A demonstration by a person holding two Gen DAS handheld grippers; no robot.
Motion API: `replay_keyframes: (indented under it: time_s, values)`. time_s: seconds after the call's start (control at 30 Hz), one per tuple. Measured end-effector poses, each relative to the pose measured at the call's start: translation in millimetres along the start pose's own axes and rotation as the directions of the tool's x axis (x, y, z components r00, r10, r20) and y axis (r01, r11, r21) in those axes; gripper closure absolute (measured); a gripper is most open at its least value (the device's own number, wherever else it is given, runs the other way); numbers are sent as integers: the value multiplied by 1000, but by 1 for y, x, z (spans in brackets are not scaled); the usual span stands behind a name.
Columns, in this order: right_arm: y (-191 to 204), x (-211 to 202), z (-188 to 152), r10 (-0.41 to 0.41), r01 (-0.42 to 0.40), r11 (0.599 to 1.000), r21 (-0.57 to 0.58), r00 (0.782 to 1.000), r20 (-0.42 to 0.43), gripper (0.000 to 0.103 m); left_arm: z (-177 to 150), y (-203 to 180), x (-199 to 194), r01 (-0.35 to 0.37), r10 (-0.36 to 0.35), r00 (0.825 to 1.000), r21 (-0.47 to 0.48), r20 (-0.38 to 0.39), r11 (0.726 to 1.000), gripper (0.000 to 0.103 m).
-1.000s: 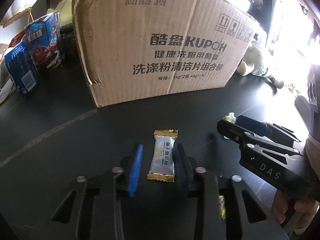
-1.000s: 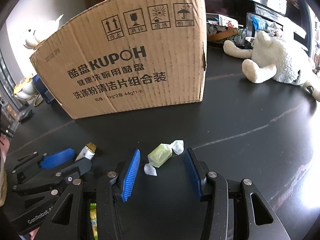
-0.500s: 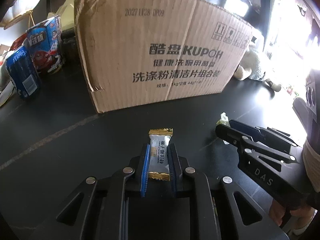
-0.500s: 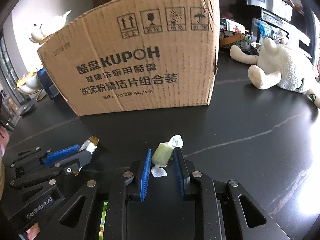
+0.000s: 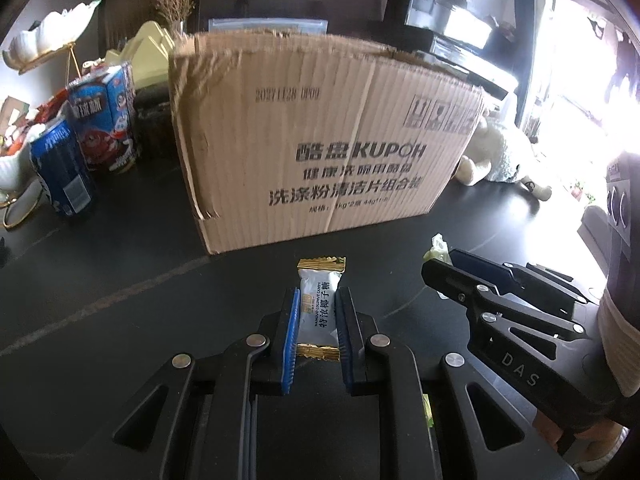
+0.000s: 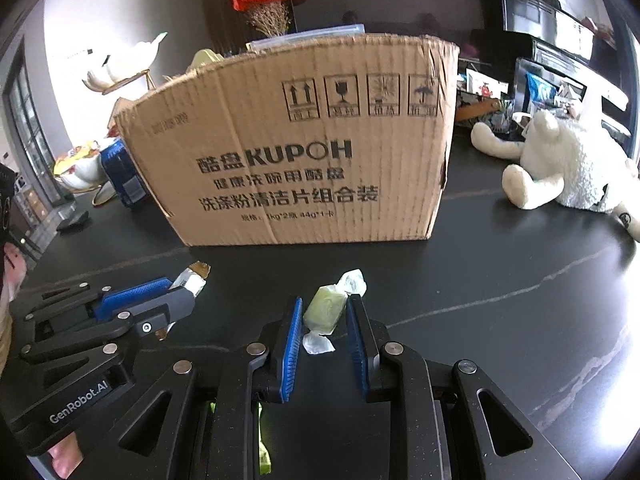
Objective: Organize snacks
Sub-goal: 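Lift both held candies and carry them over the cardboard box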
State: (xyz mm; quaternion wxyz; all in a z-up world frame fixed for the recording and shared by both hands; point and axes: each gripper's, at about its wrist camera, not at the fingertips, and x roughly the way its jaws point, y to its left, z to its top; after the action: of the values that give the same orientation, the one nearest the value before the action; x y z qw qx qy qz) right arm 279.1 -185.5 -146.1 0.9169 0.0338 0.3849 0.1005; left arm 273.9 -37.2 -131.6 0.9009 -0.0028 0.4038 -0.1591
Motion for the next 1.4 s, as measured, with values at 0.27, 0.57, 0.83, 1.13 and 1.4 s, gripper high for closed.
replay_keyframes:
  time_s: [0.27, 0.57, 0.83, 1.13, 1.4]
  values:
    - [7, -24, 11, 24, -23, 1000, -16, 998, 62, 79, 10, 0, -25, -5, 6, 999, -12, 51, 1000, 84]
    - [12, -45, 28, 66, -67, 998, 12, 993, 98, 79, 28, -3, -55, -18, 19, 994, -14, 104, 1000, 84]
    - [19, -65, 49, 75, -75, 997, -3, 987, 141, 79, 46, 1, -81, -31, 33, 989, -19, 143, 999, 84]
    - [20, -86, 79, 73, -75, 997, 5, 980, 184, 79, 73, 1, -104, -38, 40, 985, -13, 171, 999, 84]
    - [19, -93, 107, 52, -55, 998, 9, 978, 202, 79, 103, 0, -115, -64, 62, 978, 2, 199, 998, 84]
